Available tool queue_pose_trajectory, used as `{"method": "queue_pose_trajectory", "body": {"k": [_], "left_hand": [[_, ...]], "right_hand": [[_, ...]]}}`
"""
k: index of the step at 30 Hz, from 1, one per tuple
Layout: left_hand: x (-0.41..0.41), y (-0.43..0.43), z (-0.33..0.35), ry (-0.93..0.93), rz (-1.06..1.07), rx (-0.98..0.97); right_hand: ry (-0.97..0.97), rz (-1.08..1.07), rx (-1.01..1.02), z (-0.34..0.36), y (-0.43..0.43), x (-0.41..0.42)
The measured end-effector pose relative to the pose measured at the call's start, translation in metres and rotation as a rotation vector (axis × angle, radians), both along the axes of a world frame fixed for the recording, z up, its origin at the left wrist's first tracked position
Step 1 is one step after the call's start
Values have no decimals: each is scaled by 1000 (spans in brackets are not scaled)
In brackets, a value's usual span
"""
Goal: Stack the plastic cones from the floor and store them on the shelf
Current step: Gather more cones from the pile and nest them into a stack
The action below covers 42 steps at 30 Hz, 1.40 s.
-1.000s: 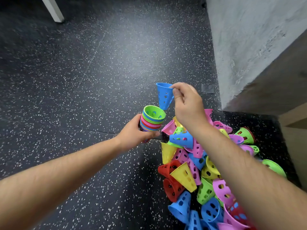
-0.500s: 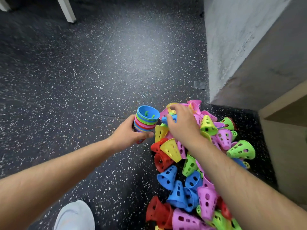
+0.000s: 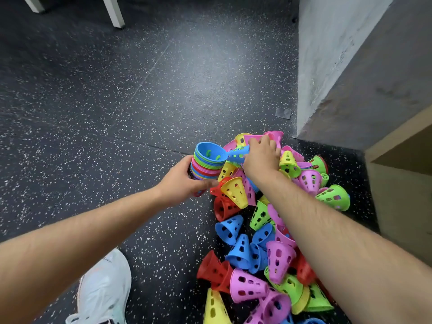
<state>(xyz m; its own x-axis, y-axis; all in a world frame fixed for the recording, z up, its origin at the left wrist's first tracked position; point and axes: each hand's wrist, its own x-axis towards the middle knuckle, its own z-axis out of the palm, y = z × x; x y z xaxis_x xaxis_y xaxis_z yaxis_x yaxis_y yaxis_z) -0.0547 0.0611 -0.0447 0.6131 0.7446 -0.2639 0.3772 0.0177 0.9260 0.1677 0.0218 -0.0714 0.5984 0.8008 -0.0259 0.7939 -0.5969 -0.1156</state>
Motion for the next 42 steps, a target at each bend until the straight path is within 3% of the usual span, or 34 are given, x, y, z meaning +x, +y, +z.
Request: {"method": "queue_pose_trajectory", "body": {"k": [8,14,34,38,42], "left_hand": [[-8,-25,14,-18,42,-24],[-19,-34,6,0,71,10],[-34,-16,-44,75,-45,-138],[-28,-16,-52,93,-50,-107],[-25,-13,-58,84,-48,-100]], "right_hand": [[-133,87,-260,10,7,7],[84,67,-39,7,-6,11],[593,184,710,15,-45,-26],[577,309,681,12,-58,-49],[614,381,490,-3,-76,-65]]}}
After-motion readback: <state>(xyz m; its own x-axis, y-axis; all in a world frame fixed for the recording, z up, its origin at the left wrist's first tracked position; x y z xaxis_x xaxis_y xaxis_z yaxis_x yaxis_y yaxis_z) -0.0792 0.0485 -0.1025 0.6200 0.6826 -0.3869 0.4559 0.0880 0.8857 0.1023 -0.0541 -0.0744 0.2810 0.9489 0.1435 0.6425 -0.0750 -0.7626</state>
